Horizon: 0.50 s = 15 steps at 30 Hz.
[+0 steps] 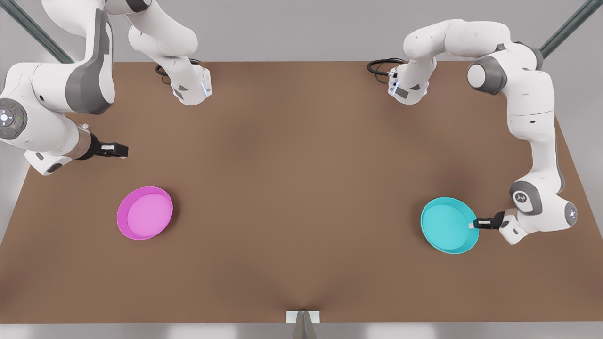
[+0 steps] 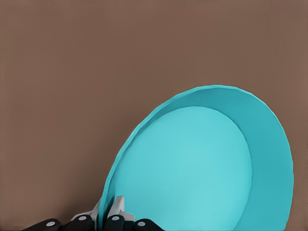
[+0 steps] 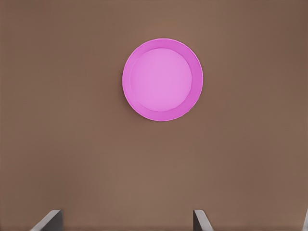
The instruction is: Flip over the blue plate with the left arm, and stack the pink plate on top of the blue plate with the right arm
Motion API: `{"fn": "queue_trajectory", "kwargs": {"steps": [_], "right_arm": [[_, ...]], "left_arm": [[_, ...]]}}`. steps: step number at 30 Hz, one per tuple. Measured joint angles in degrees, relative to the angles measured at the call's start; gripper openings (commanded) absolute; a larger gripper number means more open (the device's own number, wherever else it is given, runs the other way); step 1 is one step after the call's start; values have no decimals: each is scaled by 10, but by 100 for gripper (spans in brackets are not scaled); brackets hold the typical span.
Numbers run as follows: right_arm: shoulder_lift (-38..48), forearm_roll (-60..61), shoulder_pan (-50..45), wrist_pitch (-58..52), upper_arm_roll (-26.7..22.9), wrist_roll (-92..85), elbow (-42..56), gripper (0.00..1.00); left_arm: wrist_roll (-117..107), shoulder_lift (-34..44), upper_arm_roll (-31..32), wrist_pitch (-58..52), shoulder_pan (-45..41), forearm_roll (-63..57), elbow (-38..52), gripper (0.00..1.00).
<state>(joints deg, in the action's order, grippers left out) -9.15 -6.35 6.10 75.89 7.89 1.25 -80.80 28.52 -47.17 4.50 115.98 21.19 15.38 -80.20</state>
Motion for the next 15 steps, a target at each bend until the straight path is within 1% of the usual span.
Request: {"fn": "queue_trajectory", "kwargs": {"steps": [3, 6, 9, 12, 15], "right_arm": [[0, 0, 0, 0, 0, 0, 0, 100], [0, 0, 3, 0, 0, -1, 1, 100], [3, 3, 1, -6, 0, -1, 4, 100], [4, 6, -1, -13, 0, -1, 4, 100], [2, 8, -1, -17, 0, 0, 5, 100]], "left_arm": [[-9, 25, 0, -2, -20, -10, 0, 21], [-42, 85, 1, -9, -106, -90, -3, 21], [-93, 119, 0, -32, -181, -160, 6, 21], [-163, 118, 0, -71, -265, -240, 68, 21], [-246, 96, -5, -112, -348, -346, 135, 21]]}}
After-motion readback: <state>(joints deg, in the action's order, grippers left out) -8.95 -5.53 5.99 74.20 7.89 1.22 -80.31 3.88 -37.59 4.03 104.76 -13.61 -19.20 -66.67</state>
